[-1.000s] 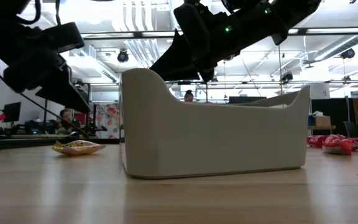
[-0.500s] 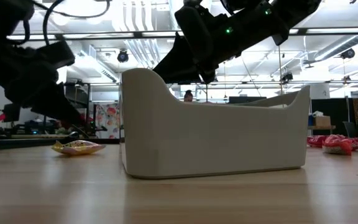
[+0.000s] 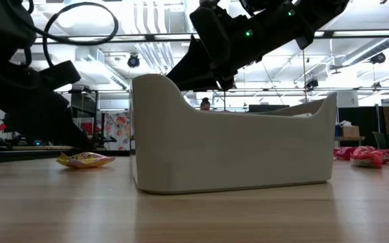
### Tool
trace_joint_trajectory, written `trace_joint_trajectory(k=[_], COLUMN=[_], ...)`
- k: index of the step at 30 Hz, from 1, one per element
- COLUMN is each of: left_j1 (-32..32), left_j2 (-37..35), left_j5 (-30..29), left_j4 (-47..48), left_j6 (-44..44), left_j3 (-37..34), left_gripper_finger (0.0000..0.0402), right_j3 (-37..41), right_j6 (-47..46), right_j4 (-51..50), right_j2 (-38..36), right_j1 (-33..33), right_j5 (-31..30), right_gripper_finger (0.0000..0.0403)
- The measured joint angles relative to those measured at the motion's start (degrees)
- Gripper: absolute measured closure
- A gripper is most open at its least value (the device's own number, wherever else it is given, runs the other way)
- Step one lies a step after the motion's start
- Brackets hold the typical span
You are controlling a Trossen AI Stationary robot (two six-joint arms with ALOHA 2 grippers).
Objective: Sort candy
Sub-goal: Put the yellow candy pack into the black bin
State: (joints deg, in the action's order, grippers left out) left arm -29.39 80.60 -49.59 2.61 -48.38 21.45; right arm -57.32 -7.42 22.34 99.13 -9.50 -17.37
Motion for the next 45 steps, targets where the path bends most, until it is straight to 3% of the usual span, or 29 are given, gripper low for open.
trace_joint_trajectory(k=[11, 20, 34, 37, 45], left_j1=[0.1, 0.0, -2.6, -2.8, -3.2], left_j2=[7.5, 9.7, 3.3, 1.9, 1.6], left_j5=[0.4, 0.0, -1.9, -2.0, -2.4], left_j4=[-1.6, -2.4, -1.8, -2.0, -2.0], left_j6=[-3.8, -0.6, 12.5, 18.6, 35.8], left_j3=[0.1, 1.4, 3.9, 6.3, 15.4], left_gripper_finger=[0.0234, 0.0390, 0.0401, 0.0401, 0.0402], right_j3=[0.0, 0.0, 0.0, 0.0, -0.6], right_j6=[0.0, -0.7, -2.0, -2.0, -2.7], right_j4=[-0.7, -0.8, -0.4, 2.0, 7.2], right_j2=[0.0, 0.0, 0.0, 0.2, 0.2], right_j1=[0.0, 0.0, 0.0, 0.0, 0.0], right_j5=[-0.2, -0.1, 1.5, 4.1, 4.1], right_gripper_finger=[0.0225, 0.0225, 0.0225, 0.0225, 0.0225])
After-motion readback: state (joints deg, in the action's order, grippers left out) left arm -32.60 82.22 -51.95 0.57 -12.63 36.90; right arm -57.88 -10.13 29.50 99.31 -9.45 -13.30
